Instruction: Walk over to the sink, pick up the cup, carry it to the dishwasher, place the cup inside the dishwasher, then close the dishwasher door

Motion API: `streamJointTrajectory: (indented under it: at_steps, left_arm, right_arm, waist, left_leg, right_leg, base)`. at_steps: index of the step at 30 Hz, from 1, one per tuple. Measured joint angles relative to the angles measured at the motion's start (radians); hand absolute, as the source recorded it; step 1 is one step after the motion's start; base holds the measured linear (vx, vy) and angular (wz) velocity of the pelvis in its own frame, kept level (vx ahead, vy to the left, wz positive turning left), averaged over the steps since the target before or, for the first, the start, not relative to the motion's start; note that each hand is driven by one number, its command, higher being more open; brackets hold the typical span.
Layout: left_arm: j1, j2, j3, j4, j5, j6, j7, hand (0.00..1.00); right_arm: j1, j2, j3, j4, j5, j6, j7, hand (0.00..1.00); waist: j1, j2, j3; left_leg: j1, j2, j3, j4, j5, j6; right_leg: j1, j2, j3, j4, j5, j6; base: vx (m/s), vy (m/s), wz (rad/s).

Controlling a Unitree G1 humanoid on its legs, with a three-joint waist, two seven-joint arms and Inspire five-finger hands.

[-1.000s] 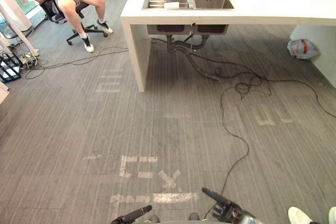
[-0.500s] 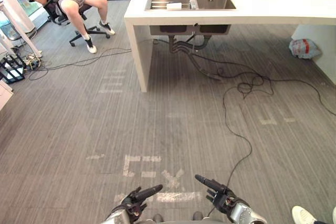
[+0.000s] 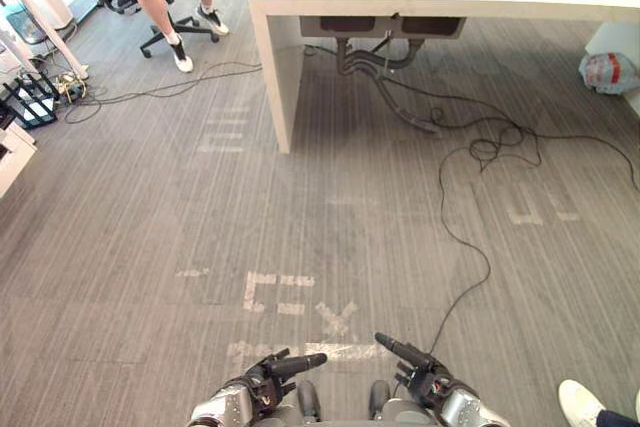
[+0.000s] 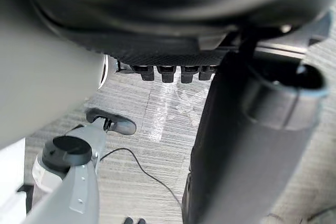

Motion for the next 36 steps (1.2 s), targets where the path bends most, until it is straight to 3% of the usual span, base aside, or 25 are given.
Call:
streamJointTrajectory:
  at_steps: [7, 9, 11, 13, 14, 15, 16, 19, 21, 23, 27, 28, 29, 30, 31, 32, 33, 34, 35, 36]
  left_arm:
    - [0.008, -0.003, 0.011, 0.013, 0.042, -0.071, 0.019, 1.0]
    - [0.011, 0.008, 0.011, 0.01, 0.042, -0.078, 0.021, 1.0]
    - [0.01, 0.038, 0.011, 0.009, 0.038, -0.081, 0.027, 1.0]
    - [0.004, 0.055, 0.011, 0.009, 0.008, -0.079, 0.039, 1.0]
    - [-0.008, 0.067, 0.011, 0.006, -0.02, -0.072, 0.048, 1.0]
    - [-0.017, 0.074, 0.011, -0.006, -0.037, -0.062, 0.05, 1.0]
    - [-0.027, 0.087, 0.012, -0.037, -0.064, -0.056, 0.051, 1.0]
    - [-0.073, 0.09, 0.022, -0.065, -0.112, -0.056, 0.051, 1.0]
    - [-0.094, 0.079, 0.022, -0.071, -0.116, -0.053, 0.053, 1.0]
    - [-0.084, 0.075, 0.022, -0.068, -0.115, -0.045, 0.055, 1.0]
    - [0.001, 0.078, 0.026, -0.041, -0.106, -0.036, 0.05, 1.0]
    - [0.013, 0.07, 0.033, -0.016, -0.094, -0.036, 0.049, 1.0]
    - [0.017, 0.058, 0.034, 0.009, -0.094, -0.036, 0.049, 1.0]
    - [0.019, 0.051, 0.035, 0.018, -0.094, -0.036, 0.05, 1.0]
    - [0.031, 0.044, 0.046, 0.018, -0.096, -0.048, 0.047, 1.0]
    - [0.022, 0.031, 0.061, 0.019, -0.103, -0.068, 0.046, 1.0]
    - [0.018, 0.026, 0.061, 0.019, -0.113, -0.076, 0.046, 1.0]
    - [0.01, 0.008, 0.066, 0.015, -0.135, -0.097, 0.046, 1.0]
    - [-0.001, -0.009, 0.084, 0.011, -0.15, -0.117, 0.047, 1.0]
    - [-0.006, -0.015, 0.092, 0.01, -0.16, -0.124, 0.048, 1.0]
  right_arm:
    - [0.013, 0.001, -0.011, 0.004, -0.118, -0.057, 0.041, 1.0]
    - [0.004, -0.003, -0.008, 0.004, -0.182, -0.064, 0.051, 1.0]
    - [-0.015, -0.021, 0.013, 0.004, -0.181, -0.062, 0.051, 1.0]
    - [-0.037, -0.045, 0.022, 0.004, -0.139, -0.057, 0.047, 1.0]
    - [-0.048, -0.059, 0.019, 0.002, -0.086, -0.057, 0.043, 1.0]
    - [-0.049, -0.063, 0.019, 0.0, -0.04, -0.056, 0.039, 1.0]
    - [-0.049, -0.064, 0.019, -0.007, 0.018, -0.055, 0.032, 1.0]
    - [-0.048, -0.059, 0.016, -0.042, 0.068, -0.043, 0.023, 1.0]
    - [-0.04, -0.028, -0.012, -0.056, 0.059, -0.033, 0.005, 1.0]
    - [-0.03, -0.017, -0.013, -0.056, 0.045, -0.033, 0.002, 1.0]
    - [-0.011, -0.005, -0.033, -0.055, 0.023, -0.028, -0.004, 1.0]
    - [-0.014, -0.008, -0.053, -0.055, 0.024, -0.026, -0.006, 1.0]
    - [-0.011, -0.014, -0.072, -0.054, 0.024, -0.025, -0.011, 1.0]
    - [-0.009, -0.02, -0.072, -0.052, 0.024, -0.021, -0.013, 1.0]
    - [-0.004, -0.029, -0.072, -0.05, 0.024, -0.015, -0.011, 1.0]
    - [-0.016, -0.039, -0.071, -0.034, 0.024, -0.014, -0.011, 1.0]
    - [-0.021, -0.044, -0.068, -0.035, 0.024, -0.014, -0.01, 1.0]
    - [-0.025, -0.06, -0.067, -0.038, 0.023, -0.014, -0.005, 1.0]
    - [-0.032, -0.073, -0.068, -0.032, 0.022, -0.014, -0.001, 1.0]
    - [-0.035, -0.078, -0.069, -0.027, 0.019, -0.015, 0.001, 1.0]
  waist:
    - [0.002, -0.009, 0.0]
    - [0.006, -0.018, -0.002]
    - [0.01, -0.045, 0.003]
    - [0.016, -0.049, 0.006]
    - [0.015, -0.047, 0.01]
    - [0.01, -0.046, 0.013]
    - [0.005, -0.046, 0.015]
    - [-0.003, -0.046, 0.023]
    - [-0.006, -0.05, 0.031]
    - [-0.006, -0.055, 0.037]
    - [-0.002, -0.081, 0.046]
    - [-0.003, -0.064, 0.049]
    - [-0.015, -0.026, 0.04]
    - [-0.027, -0.007, 0.031]
    - [-0.032, 0.015, 0.009]
    - [-0.025, 0.027, 0.012]
    - [-0.026, 0.03, 0.012]
    - [-0.022, 0.046, 0.015]
    - [-0.019, 0.06, 0.03]
    - [-0.015, 0.061, 0.037]
  left_leg:
    - [-0.008, 0.0, 0.012, 0.0, -0.011, 0.014]
    - [-0.012, -0.004, 0.025, 0.0, -0.016, 0.022]
    - [0.005, -0.024, 0.026, 0.002, -0.031, 0.037]
    - [0.027, -0.031, 0.025, 0.004, -0.046, 0.051]
    - [0.053, -0.032, 0.019, 0.023, -0.054, 0.066]
    - [0.071, -0.027, 0.003, 0.044, -0.073, 0.072]
    - [0.09, -0.019, -0.017, 0.07, -0.101, 0.075]
    - [0.124, -0.017, -0.056, 0.088, -0.126, 0.075]
    - [0.154, -0.017, -0.079, 0.091, -0.149, 0.058]
    - [0.176, -0.019, -0.084, 0.096, -0.165, 0.039]
    - [0.215, -0.018, -0.084, 0.214, -0.337, 0.003]
    - [0.211, 0.01, -0.078, 0.264, -0.391, 0.001]
    - [0.203, 0.062, -0.081, 0.285, -0.43, -0.024]
    - [0.204, 0.093, -0.084, 0.282, -0.441, -0.042]
    - [0.19, 0.126, -0.085, 0.337, -0.439, -0.087]
    - [0.097, 0.173, -0.06, 0.538, -0.407, -0.142]
    - [0.044, 0.195, -0.054, 0.655, -0.368, -0.18]
    - [-0.062, 0.247, -0.057, 0.901, -0.303, -0.2]
    - [-0.12, 0.284, -0.058, 1.081, -0.312, -0.185]
    - [-0.143, 0.29, -0.062, 1.134, -0.321, -0.174]
  right_leg:
    - [-0.024, -0.01, -0.018, 0.031, -0.03, -0.001]
    - [-0.067, -0.036, -0.041, 0.118, -0.074, 0.021]
    - [-0.111, -0.085, -0.05, 0.262, -0.129, 0.061]
    - [-0.157, -0.118, -0.06, 0.397, -0.132, 0.075]
    - [-0.233, -0.16, -0.074, 0.592, -0.133, 0.111]
    - [-0.248, -0.172, -0.08, 0.636, -0.155, 0.109]
    - [-0.265, -0.17, -0.087, 0.63, -0.179, 0.098]
    - [-0.311, -0.137, -0.08, 0.482, -0.156, 0.075]
    - [-0.316, -0.079, -0.06, 0.193, -0.049, 0.067]
    - [-0.316, -0.07, -0.058, 0.138, -0.036, 0.067]
    - [-0.289, -0.069, -0.024, 0.141, -0.025, 0.045]
    - [-0.302, -0.051, -0.02, 0.179, 0.028, -0.018]
    - [-0.328, -0.018, -0.037, 0.238, 0.039, -0.041]
    - [-0.336, 0.002, -0.05, 0.262, 0.035, -0.048]
    - [-0.336, 0.033, -0.078, 0.269, 0.049, -0.101]
    - [-0.331, 0.057, -0.073, 0.278, 0.023, -0.133]
    - [-0.319, 0.065, -0.07, 0.272, 0.013, -0.138]
    - [-0.262, 0.093, -0.058, 0.23, 0.0, -0.147]
    - [-0.168, 0.124, -0.045, 0.175, -0.007, -0.156]
    - [-0.121, 0.133, -0.036, 0.151, -0.012, -0.161]
  base:
    - [-0.04, 0.026, -0.02]
    - [0.07, 0.051, -0.06]
    - [0.12, 0.042, 0.01]
    - [0.15, 0.064, -0.04]
    - [0.15, 0.076, 0.13]
    - [0.22, 0.086, 0.39]
    - [0.2, 0.07, 0.49]
    - [0.24, 0.061, 0.49]
    - [0.33, 0.015, 0.43]
    - [0.24, -0.033, 0.2]
    - [0.31, -0.156, -0.03]
    - [0.44, -0.241, 0.0]
    - [0.49, -0.248, 0.11]
    - [0.6, -0.238, 0.3]
    - [0.65, -0.261, 0.05]
    - [0.66, -0.262, -0.05]
    - [0.63, -0.266, -0.31]
    - [0.62, -0.222, -0.31]
    - [0.62, -0.203, -0.34]
    - [0.57, -0.157, -0.31]
